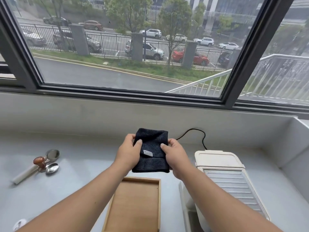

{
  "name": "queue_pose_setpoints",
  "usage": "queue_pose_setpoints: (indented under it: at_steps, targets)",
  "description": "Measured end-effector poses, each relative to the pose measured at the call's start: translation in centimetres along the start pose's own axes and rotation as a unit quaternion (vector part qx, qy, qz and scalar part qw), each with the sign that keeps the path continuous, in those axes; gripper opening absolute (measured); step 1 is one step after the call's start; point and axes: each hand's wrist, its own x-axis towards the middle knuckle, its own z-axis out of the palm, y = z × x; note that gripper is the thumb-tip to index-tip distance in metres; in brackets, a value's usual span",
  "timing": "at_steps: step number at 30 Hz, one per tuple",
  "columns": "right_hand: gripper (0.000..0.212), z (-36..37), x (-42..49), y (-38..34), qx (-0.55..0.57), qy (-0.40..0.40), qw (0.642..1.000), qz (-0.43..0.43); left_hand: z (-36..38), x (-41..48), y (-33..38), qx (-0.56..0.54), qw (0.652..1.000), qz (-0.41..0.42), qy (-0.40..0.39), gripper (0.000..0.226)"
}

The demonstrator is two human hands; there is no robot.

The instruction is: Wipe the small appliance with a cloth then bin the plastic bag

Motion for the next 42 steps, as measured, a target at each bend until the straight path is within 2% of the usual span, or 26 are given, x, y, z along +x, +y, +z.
queue_pose_setpoints:
  at_steps: [14,18,35,38,42]
  targets:
    - [0.007,4.0,0.5,7.0,-0.044,-0.012,0.997,0.056,-1.6,-0.4,-9.0,0.044,0.997,-0.064,-0.012,0.010]
    - [0.009,4.4,0.4,8.8,-0.059,-0.013,0.995,0.073,-1.5,-0.7,-11.1,0.050,0.995,-0.080,-0.019,0.001]
    - [0.007,4.9,1.2,18.1,-0.141,-0.030,0.978,0.154,0.0,-2.1,-21.3,0.138,0.979,-0.135,-0.068,0.007]
    - [0.009,4.7,1.3,19.6,-0.214,-0.028,0.966,0.141,0.1,-2.5,-22.6,0.188,0.966,-0.152,-0.089,0.009]
    - [0.017,3.9,1.3,20.6,-0.451,-0.002,0.890,0.064,-0.3,-2.7,-23.2,0.328,0.931,-0.134,-0.088,0.025]
